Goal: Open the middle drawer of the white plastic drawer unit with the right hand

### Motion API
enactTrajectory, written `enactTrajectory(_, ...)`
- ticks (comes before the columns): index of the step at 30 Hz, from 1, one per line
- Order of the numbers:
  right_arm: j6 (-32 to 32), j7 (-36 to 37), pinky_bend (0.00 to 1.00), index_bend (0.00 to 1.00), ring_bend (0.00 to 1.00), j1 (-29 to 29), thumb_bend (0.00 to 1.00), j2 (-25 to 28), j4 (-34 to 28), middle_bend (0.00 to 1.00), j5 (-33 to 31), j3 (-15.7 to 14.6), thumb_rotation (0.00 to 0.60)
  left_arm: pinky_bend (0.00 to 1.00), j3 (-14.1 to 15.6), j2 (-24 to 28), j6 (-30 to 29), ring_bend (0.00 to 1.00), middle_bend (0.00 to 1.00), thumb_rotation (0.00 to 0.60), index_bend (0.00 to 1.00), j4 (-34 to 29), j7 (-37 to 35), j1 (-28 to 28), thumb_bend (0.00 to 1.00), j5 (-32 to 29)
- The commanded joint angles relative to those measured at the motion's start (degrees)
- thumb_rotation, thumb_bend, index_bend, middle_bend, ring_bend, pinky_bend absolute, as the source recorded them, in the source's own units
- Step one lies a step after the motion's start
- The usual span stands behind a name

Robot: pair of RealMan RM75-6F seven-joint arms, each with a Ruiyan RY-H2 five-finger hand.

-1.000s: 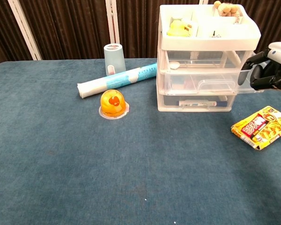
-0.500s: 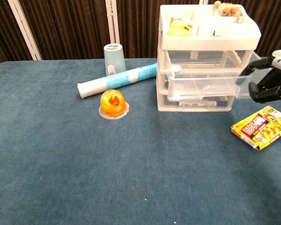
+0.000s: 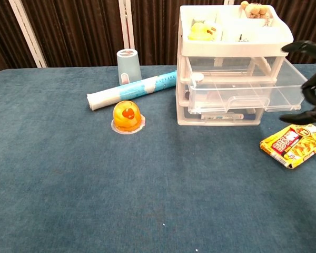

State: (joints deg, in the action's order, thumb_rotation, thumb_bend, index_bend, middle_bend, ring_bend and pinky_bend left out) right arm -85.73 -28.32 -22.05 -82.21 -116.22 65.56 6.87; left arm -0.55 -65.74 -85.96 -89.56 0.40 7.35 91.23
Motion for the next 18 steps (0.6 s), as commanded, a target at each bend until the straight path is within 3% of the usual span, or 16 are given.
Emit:
enactTrajectory(1, -4.2, 2.7, 0.92, 0.0, 0.82, 5.0, 0.2, 7.7, -0.8, 0.79, 12.5, -6.9, 0.6, 0.09, 0.1, 0.0, -0.1, 0.0, 0.0, 0.6, 0.02, 0.1, 0.0, 0.0, 0.01, 0.3)
enactTrajectory(3, -6.0, 2.6, 0.91, 0.0, 0.8, 6.5, 0.2, 10.6, 2.1, 0.76, 18.0, -9.2, 0.6, 0.09, 0.1, -0.1, -0.4, 0.0, 0.0, 0.6, 0.02, 0.2, 0.1, -0.1, 0.01, 0.5)
enactTrajectory(5, -7.8, 2.9, 0.86, 0.0, 0.65, 7.7, 0.2, 11.8, 5.5, 0.67, 22.0, -10.4, 0.6, 0.09, 0.1, -0.1, -0.6, 0.0, 0.0, 0.6, 0.02, 0.3, 0.1, -0.2, 0.01, 0.5)
enactTrajectory(7, -9.7, 3.3, 0.74, 0.0, 0.51, 9.3, 0.2, 13.1, 10.0, 0.54, 25.3, -11.8, 0.6, 0.09, 0.0, -0.1, -0.8, 0.0, 0.0, 0.6, 0.02, 0.3, 0.1, -0.3, 0.01, 0.5)
enactTrajectory(8, -10.7, 3.9, 0.65, 0.0, 0.46, 10.5, 0.2, 13.8, 12.8, 0.44, 26.4, -12.5, 0.6, 0.09, 0.0, -0.2, -0.9, 0.0, 0.0, 0.6, 0.02, 0.3, 0.2, -0.3, 0.01, 0.5)
enactTrajectory(9, -11.2, 4.6, 0.53, 0.0, 0.34, 11.3, 0.19, 14.2, 14.7, 0.32, 26.8, -13.0, 0.6, 0.09, 0.0, -0.2, -0.9, 0.0, 0.0, 0.6, 0.02, 0.3, 0.3, -0.3, 0.01, 0.5)
enactTrajectory(10, -11.3, 6.1, 0.47, 0.0, 0.28, 12.6, 0.18, 15.1, 17.2, 0.28, 26.5, -14.0, 0.6, 0.09, 0.1, -0.2, -0.9, 0.0, 0.0, 0.6, 0.02, 0.3, 0.5, -0.4, 0.02, 0.5)
enactTrajectory(12, -10.9, 8.3, 0.28, 0.0, 0.09, 13.9, 0.11, 16.3, 19.6, 0.1, 25.8, -14.7, 0.6, 0.09, 0.1, -0.2, -1.3, 0.0, 0.0, 0.6, 0.02, 0.1, 0.5, -0.5, 0.02, 0.8)
enactTrajectory(15, -11.5, 10.5, 0.12, 0.0, 0.0, 15.2, 0.06, 16.9, 22.6, 0.0, 26.3, -14.8, 0.6, 0.09, 0.2, 0.0, -2.0, 0.0, 0.0, 0.6, 0.02, 0.1, 0.5, -0.8, 0.01, 1.3)
enactTrajectory(18, -12.8, 12.4, 0.06, 0.0, 0.0, 16.5, 0.05, 16.9, 24.9, 0.0, 27.1, -14.5, 0.6, 0.08, 0.2, 0.1, -2.4, 0.0, 0.0, 0.6, 0.02, 0.0, 0.3, -0.9, 0.01, 1.6)
